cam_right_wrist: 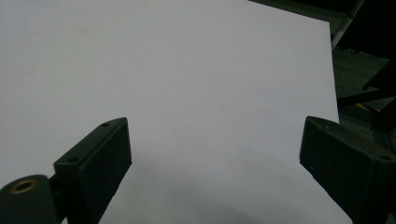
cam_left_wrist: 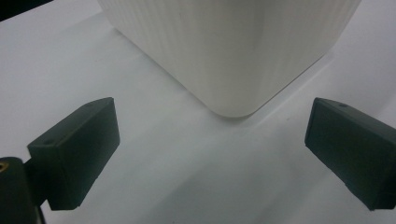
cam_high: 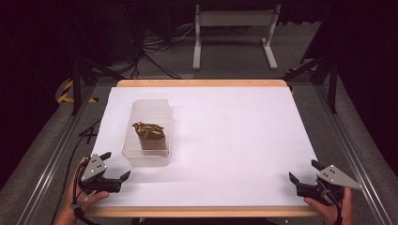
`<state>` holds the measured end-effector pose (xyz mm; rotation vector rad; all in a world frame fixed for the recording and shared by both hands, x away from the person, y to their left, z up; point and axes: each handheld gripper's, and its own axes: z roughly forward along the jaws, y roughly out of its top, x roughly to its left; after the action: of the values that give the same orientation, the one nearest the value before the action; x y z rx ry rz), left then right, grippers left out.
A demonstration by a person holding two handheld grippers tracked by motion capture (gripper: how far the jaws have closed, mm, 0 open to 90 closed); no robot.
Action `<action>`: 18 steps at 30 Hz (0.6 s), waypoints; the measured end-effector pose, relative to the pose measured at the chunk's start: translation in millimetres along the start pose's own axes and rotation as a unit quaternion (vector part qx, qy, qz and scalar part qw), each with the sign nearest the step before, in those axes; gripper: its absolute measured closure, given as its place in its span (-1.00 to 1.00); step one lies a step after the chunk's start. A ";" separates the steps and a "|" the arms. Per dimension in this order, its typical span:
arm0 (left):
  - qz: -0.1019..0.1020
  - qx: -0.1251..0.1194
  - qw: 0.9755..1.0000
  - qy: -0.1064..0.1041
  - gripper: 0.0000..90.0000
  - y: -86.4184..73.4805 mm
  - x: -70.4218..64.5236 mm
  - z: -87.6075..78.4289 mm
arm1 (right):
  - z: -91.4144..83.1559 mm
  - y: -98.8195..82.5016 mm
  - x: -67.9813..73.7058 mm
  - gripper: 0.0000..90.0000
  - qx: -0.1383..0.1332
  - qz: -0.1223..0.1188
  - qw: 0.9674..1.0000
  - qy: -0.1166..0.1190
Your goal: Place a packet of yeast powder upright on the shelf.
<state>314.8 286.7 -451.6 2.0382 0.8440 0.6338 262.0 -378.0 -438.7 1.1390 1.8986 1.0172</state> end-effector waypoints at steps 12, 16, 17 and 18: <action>0.000 0.001 1.000 0.002 -0.91 0.5 -0.5 -0.1 | 2.3 0.9 3.1 -0.78 0.005 -0.007 1.000 0.006; -0.001 0.002 1.000 0.003 -0.91 0.8 -0.4 0.9 | 3.7 1.9 5.0 -0.79 0.007 -0.013 1.000 0.011; -0.001 0.002 1.000 0.003 -0.91 0.8 -0.4 0.9 | 3.7 1.9 5.0 -0.79 0.007 -0.013 1.000 0.011; -0.001 0.002 1.000 0.003 -0.91 0.9 -0.4 1.0 | 3.7 2.1 5.5 -0.79 0.008 -0.013 1.000 0.011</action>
<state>315.5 285.5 -451.5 2.0396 0.8502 0.6377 263.9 -371.4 -439.4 1.1135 1.9370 1.0070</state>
